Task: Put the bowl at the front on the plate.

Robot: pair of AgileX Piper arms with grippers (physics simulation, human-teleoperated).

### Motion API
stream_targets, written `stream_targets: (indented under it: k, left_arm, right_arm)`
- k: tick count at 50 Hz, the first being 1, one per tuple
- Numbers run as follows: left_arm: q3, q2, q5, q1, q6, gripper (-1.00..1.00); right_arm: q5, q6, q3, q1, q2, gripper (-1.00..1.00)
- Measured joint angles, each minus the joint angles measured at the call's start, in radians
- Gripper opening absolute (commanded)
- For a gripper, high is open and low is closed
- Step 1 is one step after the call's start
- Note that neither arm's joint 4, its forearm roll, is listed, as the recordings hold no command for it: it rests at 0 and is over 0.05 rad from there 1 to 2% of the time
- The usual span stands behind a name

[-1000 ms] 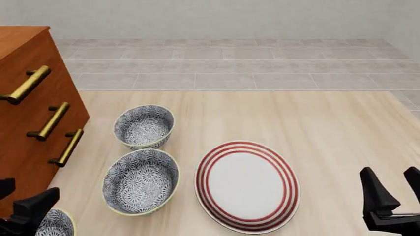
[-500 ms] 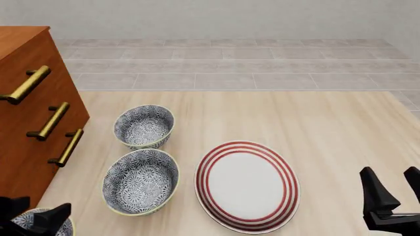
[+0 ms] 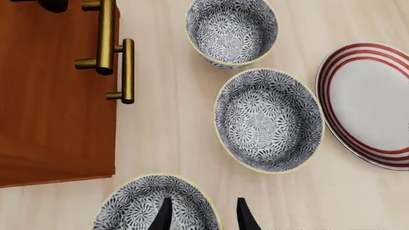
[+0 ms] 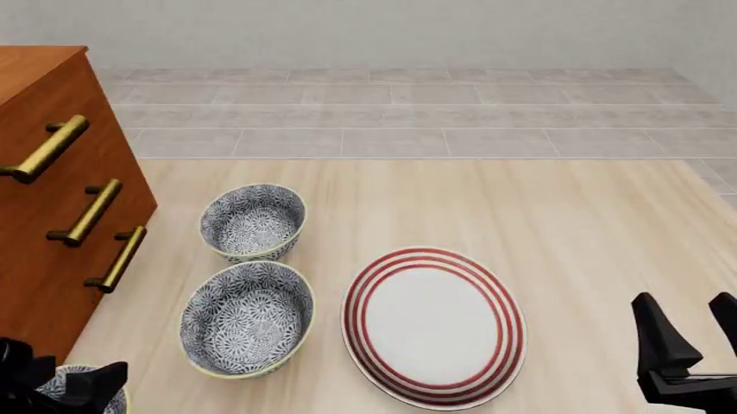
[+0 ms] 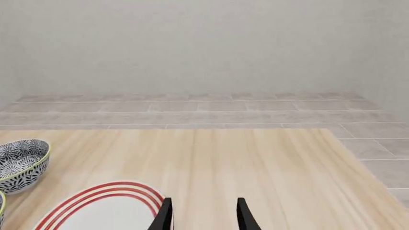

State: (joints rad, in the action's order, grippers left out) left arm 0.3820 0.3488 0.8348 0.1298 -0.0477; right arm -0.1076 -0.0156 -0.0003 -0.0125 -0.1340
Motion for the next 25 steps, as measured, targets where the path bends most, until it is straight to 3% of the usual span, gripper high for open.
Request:
stream_targets:
  k: [25]
  left_arm:
    - [0.001,0.048,0.013,0.03,-0.082,1.0]
  right_arm:
    - [-0.017,0.001,0.0,-0.003,-0.02,1.0]
